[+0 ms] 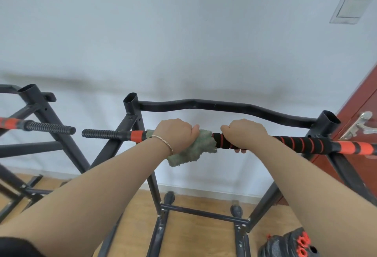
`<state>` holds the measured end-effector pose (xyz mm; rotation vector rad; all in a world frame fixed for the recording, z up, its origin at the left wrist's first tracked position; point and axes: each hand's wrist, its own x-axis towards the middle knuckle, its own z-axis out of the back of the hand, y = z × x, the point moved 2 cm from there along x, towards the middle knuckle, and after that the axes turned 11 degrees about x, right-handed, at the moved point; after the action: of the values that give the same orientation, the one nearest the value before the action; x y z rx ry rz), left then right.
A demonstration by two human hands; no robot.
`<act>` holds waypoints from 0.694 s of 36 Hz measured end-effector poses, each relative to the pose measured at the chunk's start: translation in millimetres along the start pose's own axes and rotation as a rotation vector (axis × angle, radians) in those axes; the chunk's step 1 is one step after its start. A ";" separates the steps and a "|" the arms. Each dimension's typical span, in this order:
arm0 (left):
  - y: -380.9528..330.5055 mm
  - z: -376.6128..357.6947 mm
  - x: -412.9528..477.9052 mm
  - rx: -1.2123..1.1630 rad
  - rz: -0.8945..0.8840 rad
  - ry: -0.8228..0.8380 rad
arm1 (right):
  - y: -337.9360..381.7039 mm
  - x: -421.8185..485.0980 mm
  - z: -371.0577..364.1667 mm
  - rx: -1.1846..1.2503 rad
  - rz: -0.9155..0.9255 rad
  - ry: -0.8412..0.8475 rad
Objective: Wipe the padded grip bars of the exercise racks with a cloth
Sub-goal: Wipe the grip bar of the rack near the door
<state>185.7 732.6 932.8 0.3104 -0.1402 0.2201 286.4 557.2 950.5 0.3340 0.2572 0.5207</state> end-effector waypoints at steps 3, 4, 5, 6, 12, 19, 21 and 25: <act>2.9 -2.0 0.3 -0.021 0.020 0.002 | 9.8 8.0 2.8 0.170 -0.108 0.301; 3.5 -3.1 1.3 -0.039 0.023 0.020 | 9.5 9.6 3.1 0.197 -0.119 0.332; 4.0 -3.7 3.1 -0.058 0.013 0.049 | 8.9 10.1 3.4 0.224 -0.118 0.328; 5.5 -4.9 5.8 -0.080 0.001 0.082 | 8.1 10.6 3.2 0.233 -0.091 0.294; 18.8 -6.6 12.7 -0.319 0.052 0.318 | -4.8 -21.3 -19.5 -0.352 0.357 -0.278; 10.8 4.0 -1.0 -0.185 0.031 0.143 | 1.4 -10.8 -12.3 -0.146 0.152 -0.163; 9.2 4.2 -2.7 -0.148 0.041 0.135 | 7.7 4.2 -2.0 0.051 0.013 0.093; 8.4 3.7 -3.9 -0.095 0.045 0.066 | 16.3 13.3 0.8 0.205 -0.122 0.398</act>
<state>179.6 738.5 938.1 0.2052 -0.0917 0.2668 290.6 577.3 955.3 0.4100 0.7158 0.4377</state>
